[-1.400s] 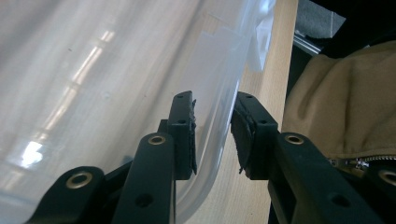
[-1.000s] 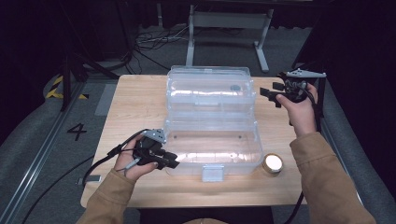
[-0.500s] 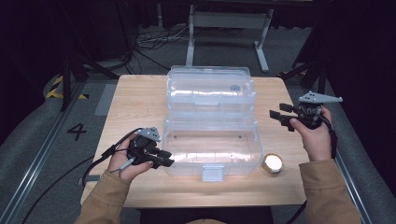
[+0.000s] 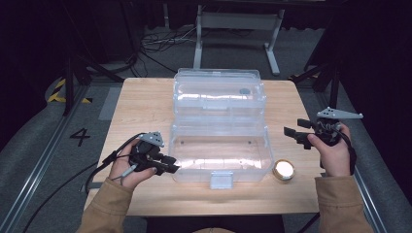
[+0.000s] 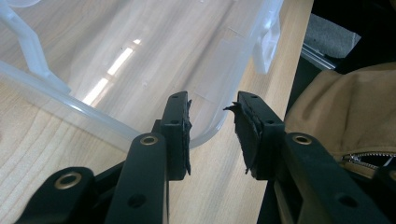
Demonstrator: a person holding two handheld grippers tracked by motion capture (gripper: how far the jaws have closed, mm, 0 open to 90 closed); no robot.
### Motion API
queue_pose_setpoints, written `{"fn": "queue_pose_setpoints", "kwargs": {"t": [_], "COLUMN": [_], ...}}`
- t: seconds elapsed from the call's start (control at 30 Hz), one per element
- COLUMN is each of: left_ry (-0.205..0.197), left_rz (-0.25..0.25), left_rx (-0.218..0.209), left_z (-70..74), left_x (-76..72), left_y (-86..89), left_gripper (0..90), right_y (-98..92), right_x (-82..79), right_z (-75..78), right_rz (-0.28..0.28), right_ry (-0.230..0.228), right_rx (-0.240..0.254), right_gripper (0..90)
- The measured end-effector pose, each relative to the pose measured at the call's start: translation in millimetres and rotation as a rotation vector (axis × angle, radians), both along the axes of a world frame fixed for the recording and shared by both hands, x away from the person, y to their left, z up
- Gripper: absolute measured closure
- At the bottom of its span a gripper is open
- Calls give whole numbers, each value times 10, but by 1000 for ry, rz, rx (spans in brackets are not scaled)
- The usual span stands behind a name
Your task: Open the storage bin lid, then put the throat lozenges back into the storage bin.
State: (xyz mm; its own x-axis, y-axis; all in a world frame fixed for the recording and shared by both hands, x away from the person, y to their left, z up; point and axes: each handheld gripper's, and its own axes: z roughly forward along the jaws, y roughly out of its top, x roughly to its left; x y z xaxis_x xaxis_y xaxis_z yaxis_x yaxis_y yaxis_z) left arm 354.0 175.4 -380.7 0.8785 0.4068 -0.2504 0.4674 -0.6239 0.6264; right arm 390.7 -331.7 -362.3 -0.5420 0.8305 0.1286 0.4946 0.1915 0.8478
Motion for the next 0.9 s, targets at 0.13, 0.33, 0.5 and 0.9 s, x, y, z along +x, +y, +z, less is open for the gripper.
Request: {"fn": "queue_pose_setpoints", "kwargs": {"t": [0.13, 0.33, 0.5, 0.9], "left_ry": [0, -7, -17, -13], "left_rz": [-24, -18, -4, 23], "left_rx": [-23, -40, -40, -33], "left_z": [22, 70, 105, 99], "left_x": [-3, -13, -26, 0], "left_y": [14, 80, 142, 186], "left_gripper": [645, 641, 638, 635], "right_y": [-28, -60, -62, -13], "right_x": [-31, -57, -55, -33], "right_z": [-36, -112, -162, -321], "right_rz": [-1, 0, 5, 96], "right_ry": [33, 105, 167, 293], "right_rx": [-18, -69, -99, -251], "right_gripper": [239, 174, 175, 199]}}
